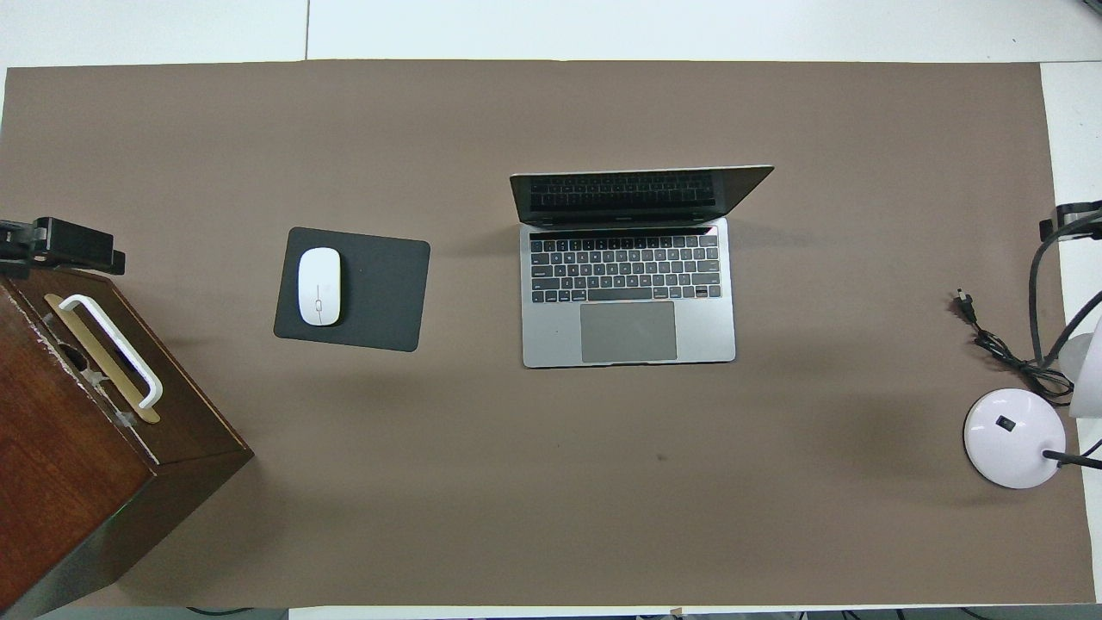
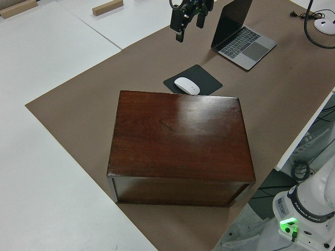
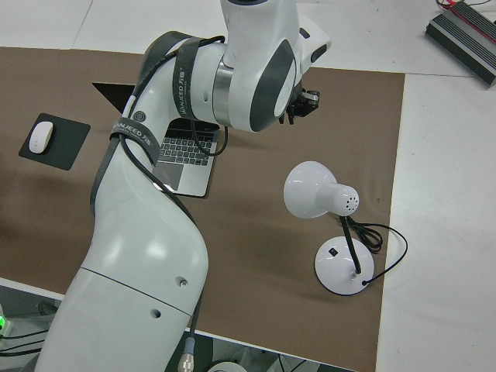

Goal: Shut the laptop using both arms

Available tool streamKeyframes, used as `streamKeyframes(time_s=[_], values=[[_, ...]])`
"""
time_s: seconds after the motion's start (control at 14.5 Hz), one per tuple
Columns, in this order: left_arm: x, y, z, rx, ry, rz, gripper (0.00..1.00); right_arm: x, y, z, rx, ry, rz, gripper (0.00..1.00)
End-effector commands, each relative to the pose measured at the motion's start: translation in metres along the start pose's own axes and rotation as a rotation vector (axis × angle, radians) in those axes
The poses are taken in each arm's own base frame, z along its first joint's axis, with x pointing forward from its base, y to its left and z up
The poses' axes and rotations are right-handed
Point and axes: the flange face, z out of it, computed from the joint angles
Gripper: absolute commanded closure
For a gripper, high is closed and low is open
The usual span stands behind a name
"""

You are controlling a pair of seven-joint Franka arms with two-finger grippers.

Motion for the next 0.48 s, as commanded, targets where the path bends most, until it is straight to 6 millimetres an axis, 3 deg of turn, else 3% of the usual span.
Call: streamKeyframes(time_s=[0.0,0.14,0.21,0.34,0.41], values=[[-0.005,-0.002,0.0,-0.013,0.018,-0.017,0.07,0.04,0.006,0.014,-0.015,-0.009,-0.017,1.0],[-0.003,0.0,-0.001,-0.012,0.036,-0.06,0.41,0.072,0.004,0.021,-0.007,-0.024,-0.023,1.0],[-0.002,0.001,0.001,-0.013,0.041,-0.075,0.65,0.089,0.003,0.022,0.004,-0.025,-0.024,1.0],[-0.001,0.004,0.004,-0.011,0.053,-0.077,0.97,0.125,-0.008,0.034,0.011,-0.01,-0.048,1.0],[0.0,0.005,0.004,-0.012,0.062,-0.089,1.0,0.139,-0.015,0.044,0.02,-0.006,-0.057,1.0]])
